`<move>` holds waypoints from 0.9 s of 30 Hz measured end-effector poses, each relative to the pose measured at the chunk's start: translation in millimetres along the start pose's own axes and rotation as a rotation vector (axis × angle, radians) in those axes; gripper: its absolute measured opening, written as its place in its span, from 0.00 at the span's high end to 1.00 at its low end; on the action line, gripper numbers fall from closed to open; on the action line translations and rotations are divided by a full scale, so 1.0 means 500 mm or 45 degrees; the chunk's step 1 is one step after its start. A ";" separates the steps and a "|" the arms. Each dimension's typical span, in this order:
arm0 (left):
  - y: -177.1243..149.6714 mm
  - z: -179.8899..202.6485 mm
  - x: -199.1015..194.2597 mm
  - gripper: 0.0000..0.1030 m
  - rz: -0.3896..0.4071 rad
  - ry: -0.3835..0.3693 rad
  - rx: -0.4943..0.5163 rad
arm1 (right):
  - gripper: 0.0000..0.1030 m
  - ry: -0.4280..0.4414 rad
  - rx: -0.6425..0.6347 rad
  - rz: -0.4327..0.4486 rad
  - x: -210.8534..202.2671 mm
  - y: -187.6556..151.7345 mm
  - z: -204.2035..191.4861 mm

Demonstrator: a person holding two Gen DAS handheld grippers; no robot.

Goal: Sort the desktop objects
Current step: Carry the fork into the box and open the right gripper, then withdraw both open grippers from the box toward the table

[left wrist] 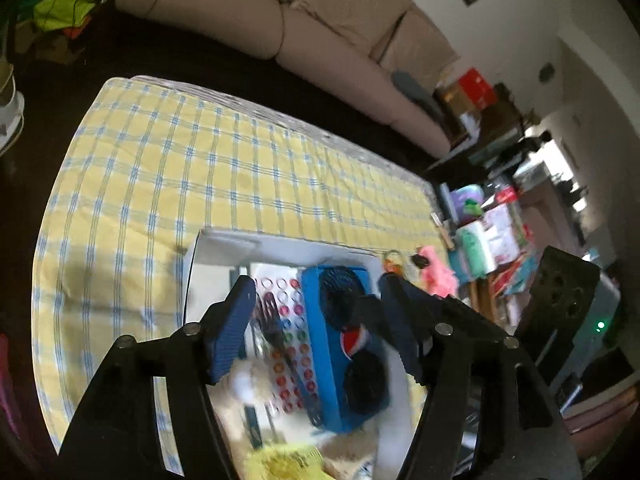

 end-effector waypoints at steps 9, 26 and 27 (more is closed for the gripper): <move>-0.151 0.048 -0.092 0.05 0.065 0.011 0.127 | 0.26 -0.023 -0.086 -0.013 -0.136 -0.107 -0.019; -0.363 -0.003 -0.155 0.04 0.041 0.146 0.082 | 0.26 -0.067 -0.051 -0.041 -0.248 -0.246 -0.077; -0.368 -0.007 -0.156 0.04 0.043 0.156 0.082 | 0.26 -0.067 -0.053 -0.040 -0.254 -0.252 -0.082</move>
Point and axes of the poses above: each gripper's, at about its wrist camera, not at the fingertips, and x roughly the way its jaws point, z to its right, y to its top, the point moved 3 cm from there along x, roughly the way its jaws point, and after that the axes turned 14 degrees about -x, right-handed, at the moved point
